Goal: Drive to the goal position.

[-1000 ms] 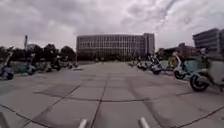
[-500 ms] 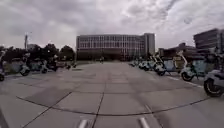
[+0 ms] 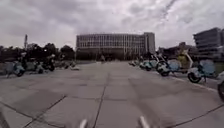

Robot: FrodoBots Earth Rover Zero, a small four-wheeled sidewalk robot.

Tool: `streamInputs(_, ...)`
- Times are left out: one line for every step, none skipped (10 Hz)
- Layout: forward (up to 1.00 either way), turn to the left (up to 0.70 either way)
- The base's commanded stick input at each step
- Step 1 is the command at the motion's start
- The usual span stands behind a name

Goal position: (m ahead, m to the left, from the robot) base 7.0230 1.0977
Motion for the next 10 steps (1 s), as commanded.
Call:
streamInputs(0.7, 0.0)
streamInputs(0.7, 0.0)
streamInputs(0.7, 0.0)
streamInputs(0.7, 0.0)
streamInputs(0.7, 0.0)
streamInputs(0.7, 0.0)
streamInputs(0.7, 0.0)
streamInputs(0.7, 0.0)
streamInputs(0.7, 0.0)
streamInputs(0.7, 0.0)
